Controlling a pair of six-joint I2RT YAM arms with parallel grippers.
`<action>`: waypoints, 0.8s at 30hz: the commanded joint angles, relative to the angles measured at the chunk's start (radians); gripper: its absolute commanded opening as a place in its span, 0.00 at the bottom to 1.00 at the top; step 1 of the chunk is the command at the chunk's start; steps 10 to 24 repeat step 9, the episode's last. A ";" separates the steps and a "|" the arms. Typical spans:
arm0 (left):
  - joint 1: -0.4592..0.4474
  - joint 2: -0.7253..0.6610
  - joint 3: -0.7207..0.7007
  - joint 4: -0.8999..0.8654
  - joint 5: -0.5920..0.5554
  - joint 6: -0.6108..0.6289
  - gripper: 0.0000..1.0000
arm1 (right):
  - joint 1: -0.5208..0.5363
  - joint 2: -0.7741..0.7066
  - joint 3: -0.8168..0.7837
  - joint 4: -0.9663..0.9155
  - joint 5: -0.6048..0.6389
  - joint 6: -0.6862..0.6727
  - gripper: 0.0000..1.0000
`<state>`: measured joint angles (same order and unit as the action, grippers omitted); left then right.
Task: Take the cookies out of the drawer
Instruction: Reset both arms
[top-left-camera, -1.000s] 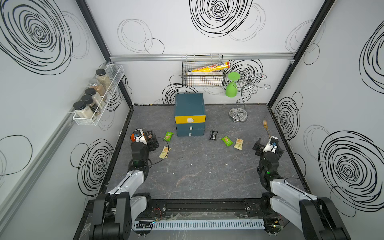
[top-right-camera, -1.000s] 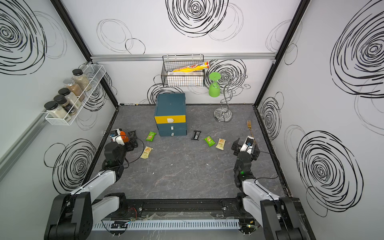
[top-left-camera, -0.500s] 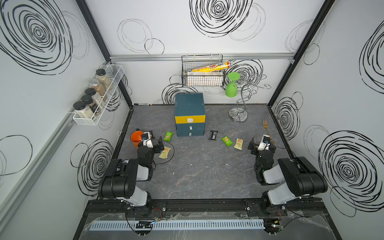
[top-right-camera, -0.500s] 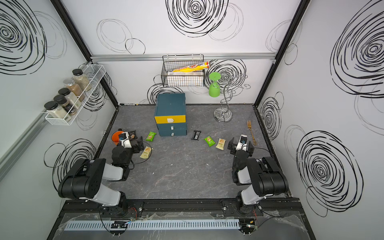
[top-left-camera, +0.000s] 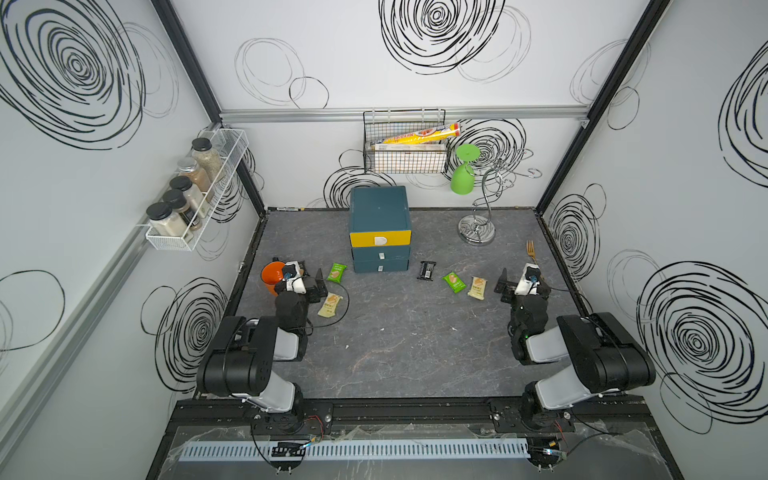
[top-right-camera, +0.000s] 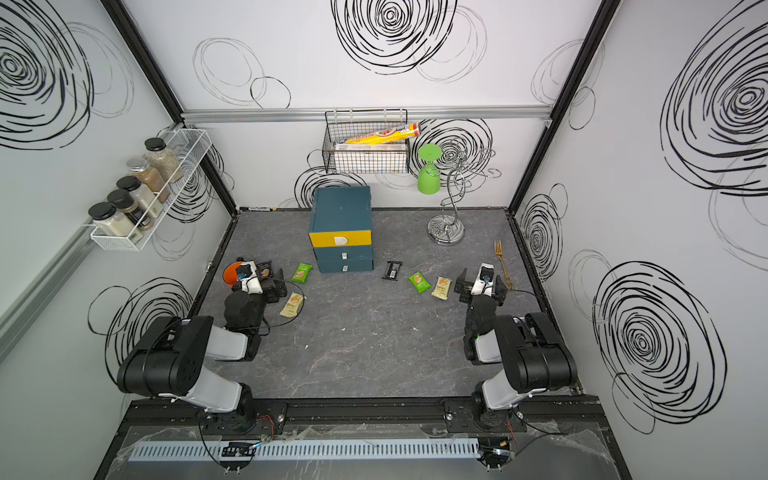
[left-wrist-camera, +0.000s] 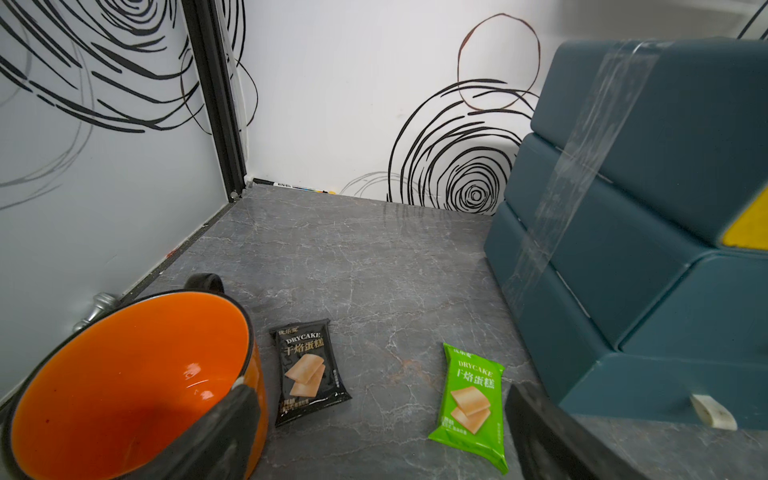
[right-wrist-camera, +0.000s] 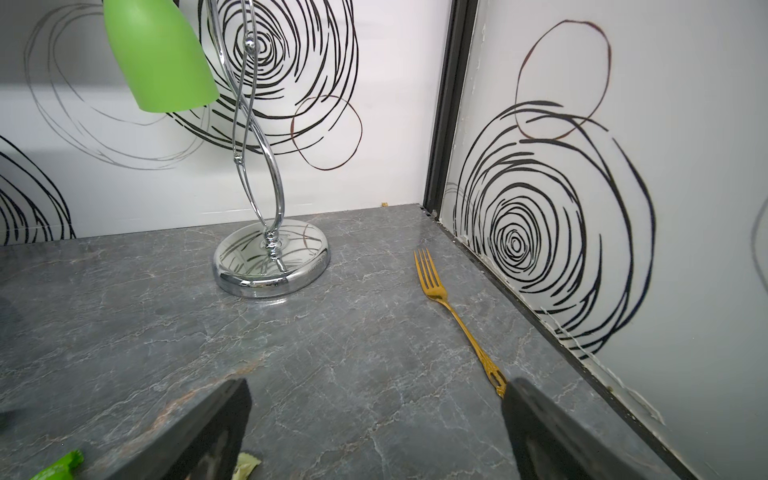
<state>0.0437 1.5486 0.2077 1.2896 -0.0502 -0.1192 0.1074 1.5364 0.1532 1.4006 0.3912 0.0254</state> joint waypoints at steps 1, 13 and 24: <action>-0.008 0.000 0.008 0.062 -0.019 0.017 0.99 | -0.003 0.001 -0.002 0.014 -0.003 -0.007 1.00; -0.010 0.000 0.009 0.060 -0.019 0.016 0.99 | -0.003 0.002 -0.001 0.013 -0.004 -0.007 1.00; -0.010 0.000 0.009 0.060 -0.019 0.016 0.99 | -0.003 0.002 -0.001 0.013 -0.004 -0.007 1.00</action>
